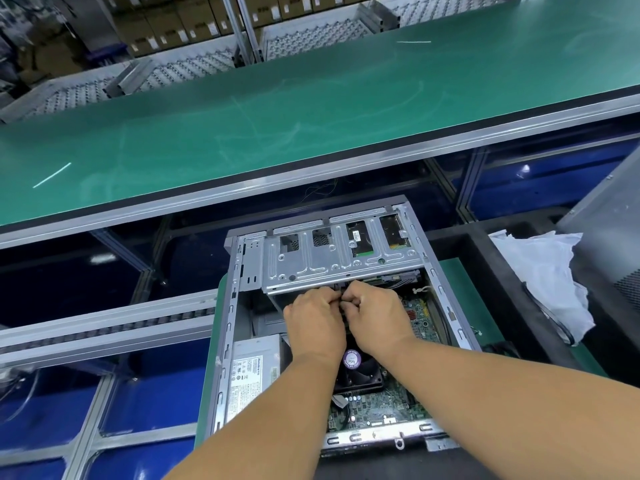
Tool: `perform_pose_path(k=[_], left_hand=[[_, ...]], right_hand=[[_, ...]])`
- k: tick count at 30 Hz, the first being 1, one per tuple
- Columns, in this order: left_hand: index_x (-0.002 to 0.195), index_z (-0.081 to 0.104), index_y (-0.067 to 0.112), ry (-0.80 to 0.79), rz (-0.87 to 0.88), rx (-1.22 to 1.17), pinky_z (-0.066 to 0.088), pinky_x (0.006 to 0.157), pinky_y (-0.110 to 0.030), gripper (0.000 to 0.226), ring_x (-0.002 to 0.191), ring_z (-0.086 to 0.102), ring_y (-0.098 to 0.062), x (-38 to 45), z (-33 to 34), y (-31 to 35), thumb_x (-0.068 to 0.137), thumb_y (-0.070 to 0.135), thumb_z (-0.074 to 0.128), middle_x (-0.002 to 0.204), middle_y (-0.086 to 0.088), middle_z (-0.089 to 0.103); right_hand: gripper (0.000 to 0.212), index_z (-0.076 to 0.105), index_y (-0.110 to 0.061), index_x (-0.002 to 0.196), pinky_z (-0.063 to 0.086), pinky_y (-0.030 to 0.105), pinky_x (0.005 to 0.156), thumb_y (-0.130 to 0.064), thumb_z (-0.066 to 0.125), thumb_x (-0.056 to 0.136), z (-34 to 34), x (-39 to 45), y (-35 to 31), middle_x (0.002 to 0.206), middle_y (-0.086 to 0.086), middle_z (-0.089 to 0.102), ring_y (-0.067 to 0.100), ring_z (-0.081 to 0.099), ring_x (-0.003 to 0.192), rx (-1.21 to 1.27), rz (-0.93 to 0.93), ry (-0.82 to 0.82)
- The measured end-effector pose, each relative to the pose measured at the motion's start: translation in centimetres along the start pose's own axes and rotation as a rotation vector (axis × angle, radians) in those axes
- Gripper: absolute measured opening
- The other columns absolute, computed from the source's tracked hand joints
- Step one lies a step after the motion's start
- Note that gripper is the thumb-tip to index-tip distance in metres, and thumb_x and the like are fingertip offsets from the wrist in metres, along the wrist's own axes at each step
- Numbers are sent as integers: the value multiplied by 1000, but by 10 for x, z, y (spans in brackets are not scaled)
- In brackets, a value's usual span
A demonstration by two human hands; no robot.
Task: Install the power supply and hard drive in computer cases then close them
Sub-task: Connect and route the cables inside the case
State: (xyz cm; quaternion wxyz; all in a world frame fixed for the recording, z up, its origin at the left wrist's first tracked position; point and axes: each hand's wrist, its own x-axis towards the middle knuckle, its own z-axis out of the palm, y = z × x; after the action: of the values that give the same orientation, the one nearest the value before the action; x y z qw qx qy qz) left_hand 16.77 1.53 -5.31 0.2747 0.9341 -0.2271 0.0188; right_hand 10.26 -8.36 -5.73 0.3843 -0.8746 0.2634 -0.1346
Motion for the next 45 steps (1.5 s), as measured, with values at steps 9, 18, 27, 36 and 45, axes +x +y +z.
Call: perform_pose_path(k=[9,18,27,36,45], left_hand=[[105,53,25,-280,-105,155,30,99,-44,15,115,50,-23,7,-2,1,98,37,49,105,4,58],[94,48,18,-747,128,658,48,82,-42,22,97,60,-30,50,-27,6,86,4,62,98,-3,54],[99,59,10,-939,-21,271,44,67,-32,27,81,56,-21,69,-32,-13,99,36,57,96,-5,60],[123,56,7,-927,-78,141,48,80,-35,62,96,62,-24,71,-24,-24,103,63,38,108,-11,65],[112,53,11,-920,-55,83,41,64,-28,55,80,54,-13,74,-15,-35,100,64,44,91,0,58]], right_hand=[[14,66,-28,82,58,37,64,-21,68,93,-1,0,0,70,-10,66,9,63,67,21,37,21],[13,63,-29,85,56,35,64,-23,65,97,-2,-2,-2,73,-8,65,15,62,69,-55,18,0],[9,66,-25,90,58,38,67,-22,62,97,-3,-5,-1,77,-3,68,19,64,73,-102,48,-61],[5,66,-27,93,58,40,67,-25,65,98,2,-4,3,78,-5,68,16,65,72,-38,63,-41],[8,69,-28,102,58,36,76,-21,70,96,8,-3,10,85,-15,66,11,65,82,2,79,-48]])
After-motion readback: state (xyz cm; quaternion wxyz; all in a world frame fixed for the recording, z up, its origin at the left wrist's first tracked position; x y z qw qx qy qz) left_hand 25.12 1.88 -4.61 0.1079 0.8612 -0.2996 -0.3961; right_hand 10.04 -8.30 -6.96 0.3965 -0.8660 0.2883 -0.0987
